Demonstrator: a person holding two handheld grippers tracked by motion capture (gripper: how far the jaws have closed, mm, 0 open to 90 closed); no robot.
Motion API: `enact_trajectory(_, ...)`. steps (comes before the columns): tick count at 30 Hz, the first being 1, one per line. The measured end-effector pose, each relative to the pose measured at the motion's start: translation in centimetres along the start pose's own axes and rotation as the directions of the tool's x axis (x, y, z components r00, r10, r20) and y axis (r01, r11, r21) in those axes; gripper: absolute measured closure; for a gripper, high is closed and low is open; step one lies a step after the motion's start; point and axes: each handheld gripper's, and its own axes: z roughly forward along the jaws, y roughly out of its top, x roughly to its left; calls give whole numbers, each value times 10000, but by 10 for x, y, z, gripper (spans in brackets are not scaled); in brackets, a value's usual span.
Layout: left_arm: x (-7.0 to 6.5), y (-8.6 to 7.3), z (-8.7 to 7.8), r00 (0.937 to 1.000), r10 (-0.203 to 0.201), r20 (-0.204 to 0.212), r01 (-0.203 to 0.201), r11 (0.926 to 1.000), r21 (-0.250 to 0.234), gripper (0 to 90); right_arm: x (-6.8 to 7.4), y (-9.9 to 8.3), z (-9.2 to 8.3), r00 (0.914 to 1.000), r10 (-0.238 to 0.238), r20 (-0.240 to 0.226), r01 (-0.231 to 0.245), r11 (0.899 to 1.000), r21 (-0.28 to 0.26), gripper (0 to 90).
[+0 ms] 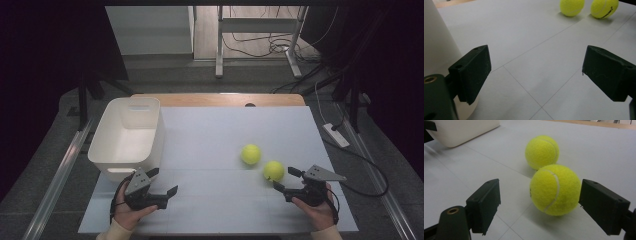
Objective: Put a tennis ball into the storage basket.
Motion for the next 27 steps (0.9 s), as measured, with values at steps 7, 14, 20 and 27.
enact_trajectory(7, -3, 3, 4, 9999, 26, 146, -27, 10000, 71, 91, 1, -1, -1, 10000, -9, 41, 8, 10000, 40, 174)
enact_trajectory(14, -5, 11, 8, 9998, -50, 172, 43, 9991, 430, 93, 0, -1, -1, 9999, 51, 103, -51, 10000, -17, 176)
enact_trajectory(20, -9, 20, 12, 9993, -1, 367, -20, 9984, 564, 96, 0, -1, -1, 9999, 1, 100, -1, 10000, 31, 176)
enact_trajectory(27, -13, 28, 18, 9988, 64, 491, -101, 9970, 767, 98, 0, -1, 0, 9999, 43, 111, -43, 10000, 2, 176)
